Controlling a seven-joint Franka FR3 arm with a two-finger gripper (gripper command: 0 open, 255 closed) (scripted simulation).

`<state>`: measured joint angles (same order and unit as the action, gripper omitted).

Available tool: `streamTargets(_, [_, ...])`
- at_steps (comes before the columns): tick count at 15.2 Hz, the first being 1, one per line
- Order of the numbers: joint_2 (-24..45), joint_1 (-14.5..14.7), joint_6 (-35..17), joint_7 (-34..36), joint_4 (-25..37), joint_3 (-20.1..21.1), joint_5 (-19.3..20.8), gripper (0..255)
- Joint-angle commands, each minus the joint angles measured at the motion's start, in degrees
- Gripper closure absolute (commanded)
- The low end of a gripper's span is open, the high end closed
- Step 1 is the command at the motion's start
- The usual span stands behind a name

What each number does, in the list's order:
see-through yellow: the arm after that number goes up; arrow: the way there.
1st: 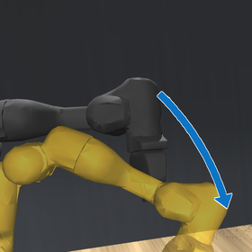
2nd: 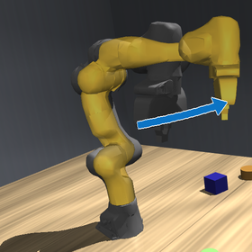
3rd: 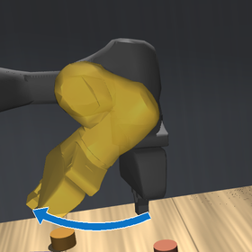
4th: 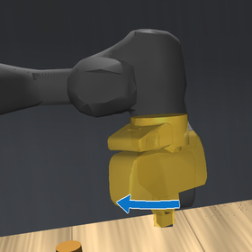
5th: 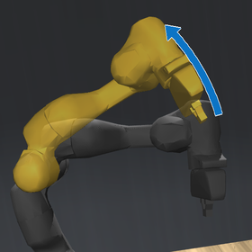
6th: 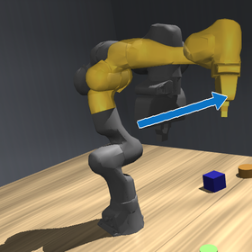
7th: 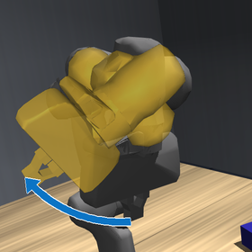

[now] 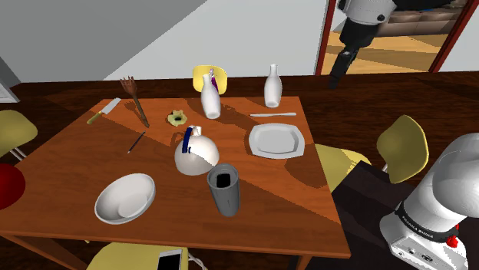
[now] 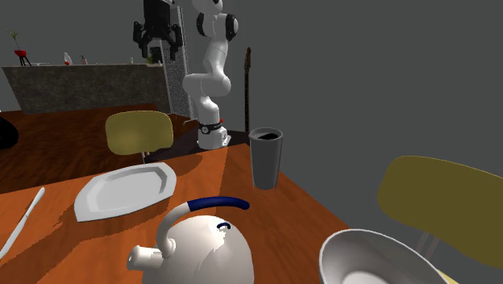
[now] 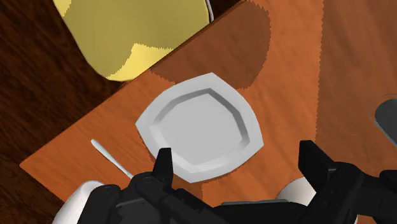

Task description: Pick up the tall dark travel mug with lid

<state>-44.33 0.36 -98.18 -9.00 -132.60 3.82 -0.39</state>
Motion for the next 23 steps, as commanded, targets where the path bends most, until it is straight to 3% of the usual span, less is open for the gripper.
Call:
streamTargets(1, [0.0, 0.0, 0.0, 0.0, 0.0, 0.0, 0.0, 0])
streamTargets(14, [13.2, 0.3, -7.0, 26.4, 3.4, 18.4, -6.4, 0])
streamTargets(19, [22.2, -0.8, -9.5, 37.2, 8.6, 25.5, -5.7, 0])
streamTargets(23, [31.0, -1.9, -11.1, 46.7, 14.2, 31.1, -2.7, 0])
